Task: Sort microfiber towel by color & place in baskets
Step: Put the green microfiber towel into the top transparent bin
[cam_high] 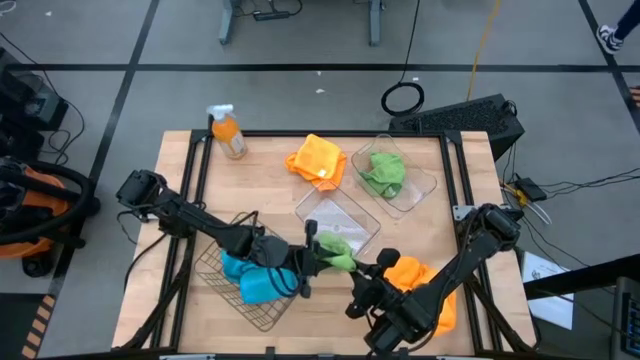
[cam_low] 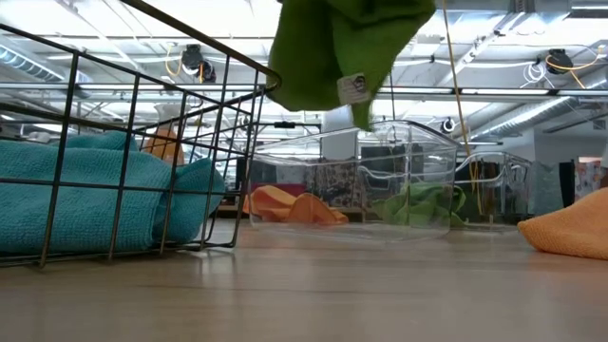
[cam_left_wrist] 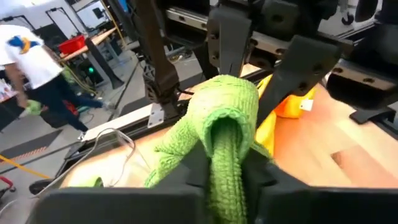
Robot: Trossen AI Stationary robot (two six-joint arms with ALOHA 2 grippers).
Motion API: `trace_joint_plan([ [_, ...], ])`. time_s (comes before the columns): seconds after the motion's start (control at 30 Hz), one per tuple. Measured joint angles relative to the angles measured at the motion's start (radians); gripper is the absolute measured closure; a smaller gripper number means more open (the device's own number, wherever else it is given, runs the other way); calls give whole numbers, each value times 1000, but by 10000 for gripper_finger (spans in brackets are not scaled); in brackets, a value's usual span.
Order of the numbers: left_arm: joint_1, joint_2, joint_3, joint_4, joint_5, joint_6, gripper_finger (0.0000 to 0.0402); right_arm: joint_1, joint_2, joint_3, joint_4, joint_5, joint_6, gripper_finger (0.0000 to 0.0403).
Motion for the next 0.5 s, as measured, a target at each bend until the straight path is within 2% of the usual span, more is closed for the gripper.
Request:
trace_joint_plan([
  [0.07,-1,-8,0,6,0,-6,379,13,0,0,11,11,20,325],
  [0.33,-15,-28,0,74,0,11,377,64,-44,0,11,3,72,217],
  [0.5,-10,-28,0,105,11,37,378,108,-91,0,5,3,124,170],
])
